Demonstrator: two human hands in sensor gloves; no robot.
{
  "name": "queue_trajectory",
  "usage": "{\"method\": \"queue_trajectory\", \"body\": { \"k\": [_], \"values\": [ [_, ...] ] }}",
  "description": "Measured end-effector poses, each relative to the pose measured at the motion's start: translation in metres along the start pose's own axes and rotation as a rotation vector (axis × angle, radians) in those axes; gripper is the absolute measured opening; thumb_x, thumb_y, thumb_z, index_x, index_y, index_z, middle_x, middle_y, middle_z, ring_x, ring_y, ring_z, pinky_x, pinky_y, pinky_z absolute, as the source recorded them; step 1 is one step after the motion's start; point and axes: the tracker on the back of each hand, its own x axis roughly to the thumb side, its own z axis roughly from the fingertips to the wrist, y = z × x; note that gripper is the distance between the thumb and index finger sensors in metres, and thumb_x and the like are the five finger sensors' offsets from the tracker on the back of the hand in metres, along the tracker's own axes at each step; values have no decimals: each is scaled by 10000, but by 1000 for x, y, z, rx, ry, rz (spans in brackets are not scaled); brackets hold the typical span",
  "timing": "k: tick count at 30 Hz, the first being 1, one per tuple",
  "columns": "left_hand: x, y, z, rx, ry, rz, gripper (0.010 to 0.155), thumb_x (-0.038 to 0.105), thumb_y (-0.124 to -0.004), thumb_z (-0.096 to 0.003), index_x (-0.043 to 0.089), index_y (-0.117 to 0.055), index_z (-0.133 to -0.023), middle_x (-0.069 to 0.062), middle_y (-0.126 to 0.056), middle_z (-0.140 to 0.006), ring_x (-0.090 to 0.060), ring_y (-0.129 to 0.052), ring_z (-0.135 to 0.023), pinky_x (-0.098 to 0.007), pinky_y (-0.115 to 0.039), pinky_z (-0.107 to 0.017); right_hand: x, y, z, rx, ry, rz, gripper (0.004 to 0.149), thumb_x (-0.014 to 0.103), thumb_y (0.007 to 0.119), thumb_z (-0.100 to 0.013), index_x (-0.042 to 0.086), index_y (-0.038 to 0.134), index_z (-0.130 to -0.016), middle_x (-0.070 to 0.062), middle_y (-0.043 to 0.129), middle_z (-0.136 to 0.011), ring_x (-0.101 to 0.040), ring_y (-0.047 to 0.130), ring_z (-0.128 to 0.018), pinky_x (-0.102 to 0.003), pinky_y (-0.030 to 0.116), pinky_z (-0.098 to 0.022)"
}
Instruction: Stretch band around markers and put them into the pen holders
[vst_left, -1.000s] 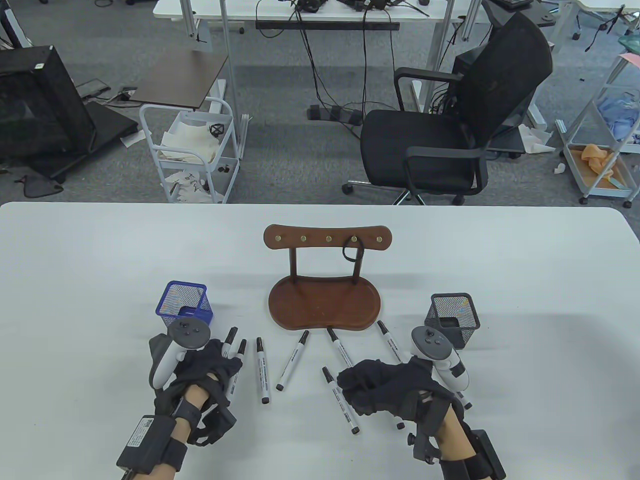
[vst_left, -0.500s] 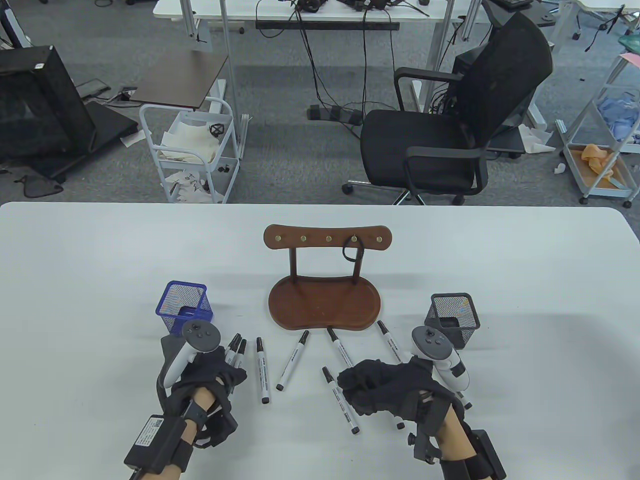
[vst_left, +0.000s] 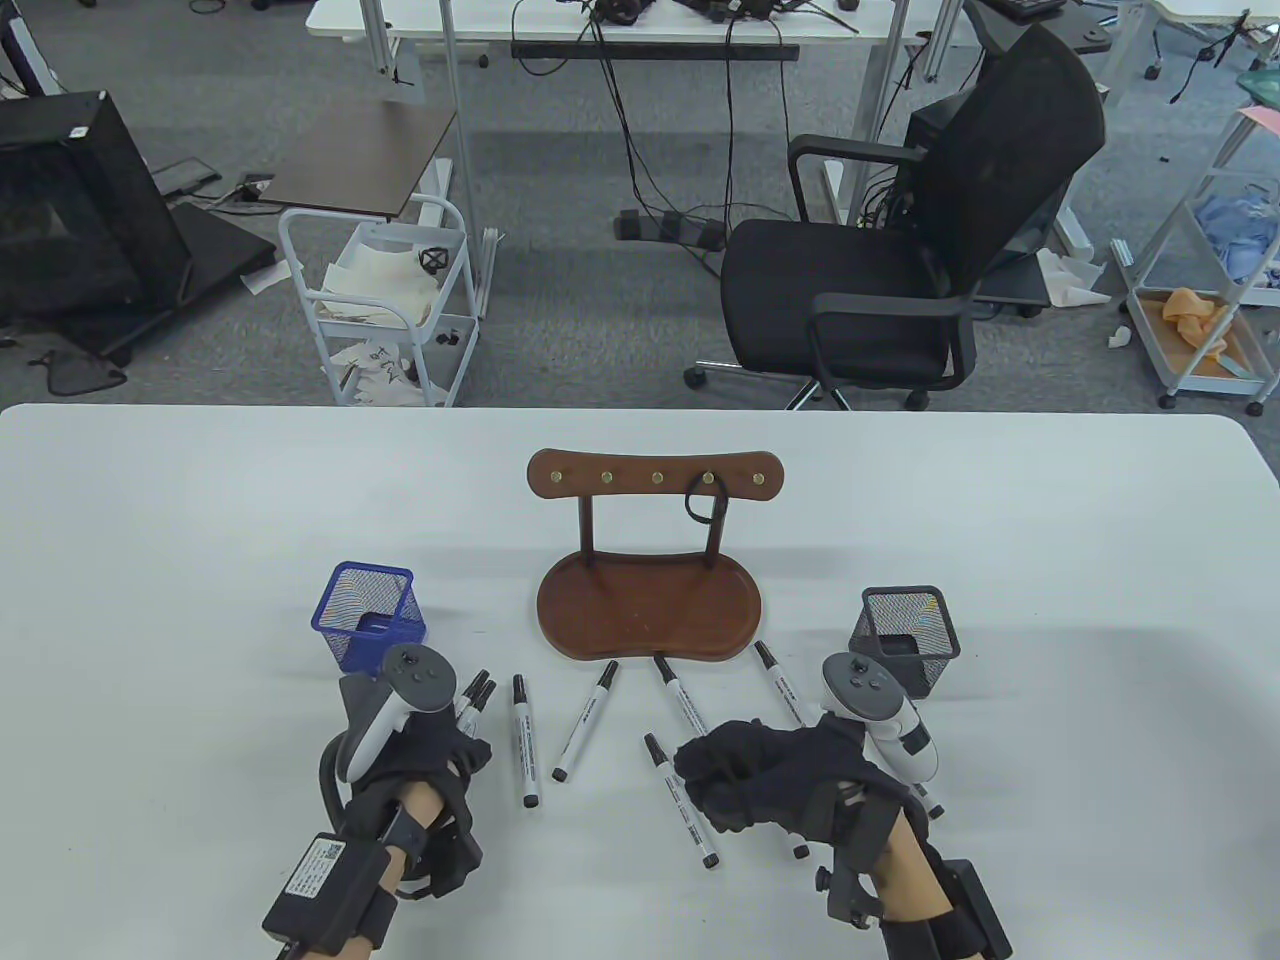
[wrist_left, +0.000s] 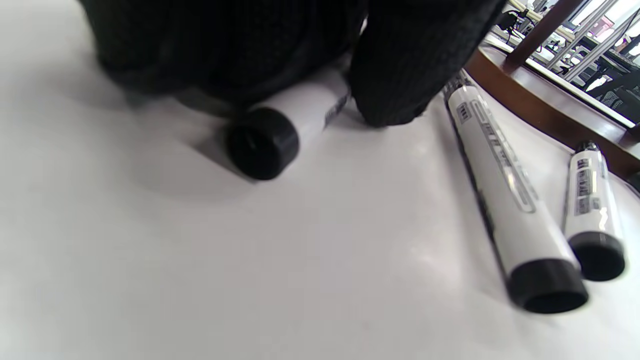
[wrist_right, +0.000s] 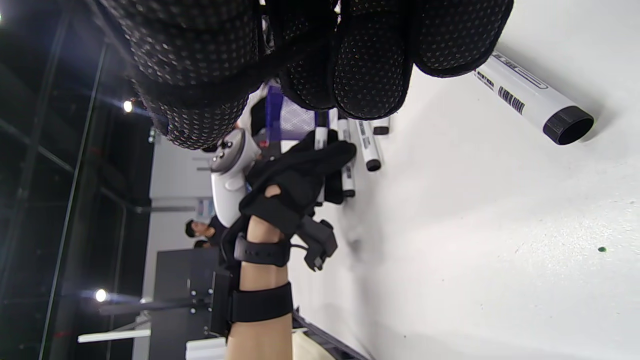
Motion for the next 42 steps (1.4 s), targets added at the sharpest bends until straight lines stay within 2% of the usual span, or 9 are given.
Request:
{"method": "queue_trajectory", "body": {
  "k": [9, 13, 20, 26, 33, 42],
  "values": [
    [-1, -4, 2, -5, -57, -18, 509, 337, -754, -595, 46, -600, -983, -101, -778, -744, -180, -901, -482, -400, -867, -360, 0, 0, 0, 1, -2, 0, 522, 337, 944, -463, 294, 755, -947, -67, 876, -922, -334, 903, -731, -576, 710, -621],
    [-5, 0, 3, -94, -77, 77, 491, 317, -698, -614, 45, -554, -996, -128, -736, -789, -231, -882, -551, -446, -843, -416, 0, 0, 0, 2, 0, 0, 521, 336, 944, -463, 294, 755, -947, -67, 876, -922, -333, 903, -732, -576, 710, -621],
    [-4, 7, 8, -131, -104, 179, 472, 303, -665, -623, 41, -523, -989, -198, -642, -920, -360, -832, -739, -547, -799, -553, 0, 0, 0, 0, -1, -5, 519, 336, 942, -464, 292, 756, -947, -66, 877, -923, -335, 903, -731, -577, 710, -621],
    [1, 10, 12, -151, -128, 249, 459, 303, -653, -627, 48, -509, -981, -248, -603, -987, -410, -816, -815, -557, -811, -594, 0, -1, 0, 0, -1, -3, 519, 337, 942, -465, 293, 756, -947, -67, 876, -922, -333, 903, -732, -577, 710, -621],
    [9, 9, 15, -151, -146, 269, 450, 309, -661, -623, 49, -527, -965, -281, -626, -1007, -417, -875, -807, -523, -874, -572, 0, -1, 0, -1, -3, -4, 520, 336, 942, -465, 294, 754, -948, -64, 875, -923, -335, 902, -733, -577, 710, -621],
    [15, 1, 13, -123, -131, 299, 437, 299, -695, -608, 48, -582, -948, -258, -786, -950, -324, -1018, -663, -448, -973, -445, 0, -1, 0, 0, -6, -5, 522, 336, 943, -464, 295, 754, -948, -67, 876, -921, -334, 903, -733, -577, 709, -621]
  ]
}}
